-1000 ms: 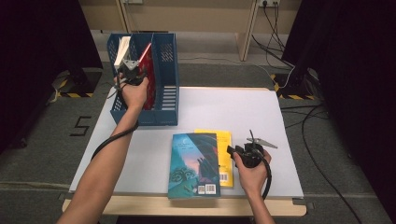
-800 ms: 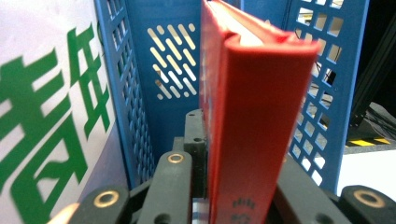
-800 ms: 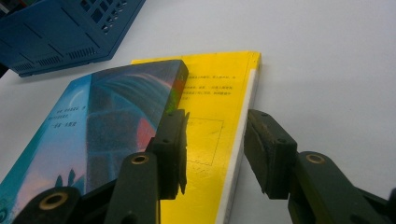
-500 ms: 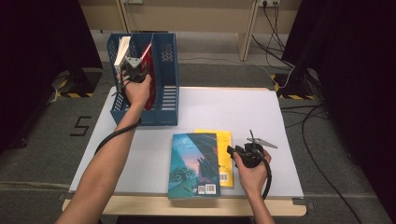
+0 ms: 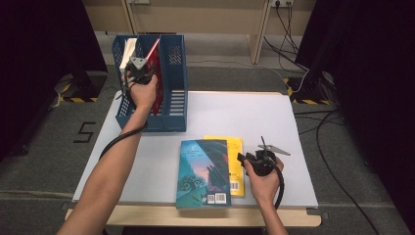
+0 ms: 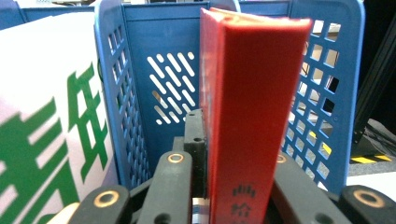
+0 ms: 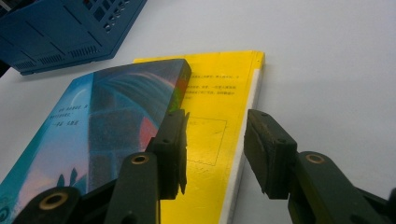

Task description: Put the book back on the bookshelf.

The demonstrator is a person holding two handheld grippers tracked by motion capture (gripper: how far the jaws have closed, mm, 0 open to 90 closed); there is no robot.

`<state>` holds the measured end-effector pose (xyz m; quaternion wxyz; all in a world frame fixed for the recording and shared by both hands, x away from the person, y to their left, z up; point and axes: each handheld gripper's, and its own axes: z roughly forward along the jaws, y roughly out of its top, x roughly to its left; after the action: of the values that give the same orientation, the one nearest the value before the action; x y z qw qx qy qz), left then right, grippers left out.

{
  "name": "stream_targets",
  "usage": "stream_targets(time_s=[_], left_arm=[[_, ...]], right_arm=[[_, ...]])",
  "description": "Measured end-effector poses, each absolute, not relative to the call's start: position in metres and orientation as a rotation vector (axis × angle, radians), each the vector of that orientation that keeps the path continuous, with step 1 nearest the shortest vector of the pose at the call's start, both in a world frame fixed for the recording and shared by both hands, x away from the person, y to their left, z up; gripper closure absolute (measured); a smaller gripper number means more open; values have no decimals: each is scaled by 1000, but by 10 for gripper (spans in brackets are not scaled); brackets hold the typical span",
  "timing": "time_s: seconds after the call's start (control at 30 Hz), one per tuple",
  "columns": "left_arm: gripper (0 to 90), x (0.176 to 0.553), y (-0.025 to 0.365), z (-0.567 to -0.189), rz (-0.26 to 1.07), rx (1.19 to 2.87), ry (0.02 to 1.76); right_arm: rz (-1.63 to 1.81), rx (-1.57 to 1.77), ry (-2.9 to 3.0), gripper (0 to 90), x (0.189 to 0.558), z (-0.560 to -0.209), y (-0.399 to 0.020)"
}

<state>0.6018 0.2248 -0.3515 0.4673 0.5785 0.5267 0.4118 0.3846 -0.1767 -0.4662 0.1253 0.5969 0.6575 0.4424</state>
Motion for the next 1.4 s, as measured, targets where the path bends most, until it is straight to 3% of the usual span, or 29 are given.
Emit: stream_targets(time_s=[0.37,0.63,0.93,1.4], left_arm=[[787,606,222,-364,993,1408,1306],[765,603,221,-362,975,1505,1306],[690,592,221,-357,941,1582,1278],[731,582,219,-353,957,1575,1290]], right_arm=[[1284,1739,1922,589,386,-468,-177],[1277,1743,1930,589,385,-469,-176],[1277,1747,1932,587,384,-468,-175],[1279,1737,1927,586,385,-467,-176]])
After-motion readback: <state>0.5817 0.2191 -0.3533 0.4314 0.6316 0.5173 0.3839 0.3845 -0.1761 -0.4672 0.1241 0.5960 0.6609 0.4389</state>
